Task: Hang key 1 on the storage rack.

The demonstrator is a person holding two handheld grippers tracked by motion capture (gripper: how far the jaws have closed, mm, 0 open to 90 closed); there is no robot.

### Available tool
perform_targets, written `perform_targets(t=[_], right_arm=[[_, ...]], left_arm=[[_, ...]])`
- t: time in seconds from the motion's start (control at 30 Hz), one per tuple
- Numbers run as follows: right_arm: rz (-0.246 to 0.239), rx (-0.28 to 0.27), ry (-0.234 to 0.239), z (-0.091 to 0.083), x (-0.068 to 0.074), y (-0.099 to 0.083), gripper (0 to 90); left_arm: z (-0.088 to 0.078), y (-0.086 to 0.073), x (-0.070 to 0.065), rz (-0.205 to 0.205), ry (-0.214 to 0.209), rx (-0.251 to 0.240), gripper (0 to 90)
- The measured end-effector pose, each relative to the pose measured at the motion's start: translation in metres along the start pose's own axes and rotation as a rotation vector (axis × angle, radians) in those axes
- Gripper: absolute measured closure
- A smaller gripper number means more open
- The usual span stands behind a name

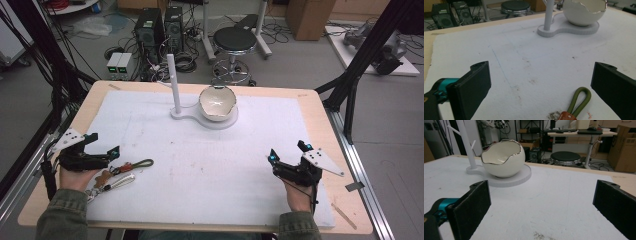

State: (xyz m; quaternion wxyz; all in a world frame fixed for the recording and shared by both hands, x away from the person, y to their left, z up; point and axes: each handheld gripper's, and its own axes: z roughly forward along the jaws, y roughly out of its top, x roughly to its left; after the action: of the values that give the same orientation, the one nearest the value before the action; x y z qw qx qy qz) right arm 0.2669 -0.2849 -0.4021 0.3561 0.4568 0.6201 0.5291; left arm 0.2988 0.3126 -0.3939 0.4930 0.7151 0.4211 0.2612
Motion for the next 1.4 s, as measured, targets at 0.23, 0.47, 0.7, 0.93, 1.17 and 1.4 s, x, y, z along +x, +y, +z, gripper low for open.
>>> perform_targets(t=[0.23, 0.47, 0.7, 0.93, 1.17, 1.4], right_arm=[[0.001, 0.003, -0.001, 0.000, 0.000, 0.000, 0.4], [-0.005, 0.005, 0.000, 0.000, 0.000, 0.000, 0.4], [-0.007, 0.005, -0.001, -0.001, 0.000, 0.000, 0.4], [-0.006, 0.007, -0.001, -0.002, -0.001, -0.001, 0.4], [-0.007, 0.008, -0.001, -0.002, -0.001, -0.001, 0.4], [-0.006, 0.011, -0.002, -0.002, -0.001, -0.002, 0.4]], left_arm=[[0.010, 0.001, -0.007, 0.022, -0.024, 0.045, 3.2], [0.016, 0.001, -0.007, 0.029, -0.041, 0.086, 3.3], [0.021, 0.002, -0.005, 0.029, -0.061, 0.128, 3.2], [0.030, 0.000, -0.007, 0.030, -0.084, 0.199, 3.2], [0.038, -0.004, -0.008, 0.065, -0.083, 0.272, 3.3], [0.046, -0.006, -0.014, 0.102, -0.106, 0.322, 3.3]])
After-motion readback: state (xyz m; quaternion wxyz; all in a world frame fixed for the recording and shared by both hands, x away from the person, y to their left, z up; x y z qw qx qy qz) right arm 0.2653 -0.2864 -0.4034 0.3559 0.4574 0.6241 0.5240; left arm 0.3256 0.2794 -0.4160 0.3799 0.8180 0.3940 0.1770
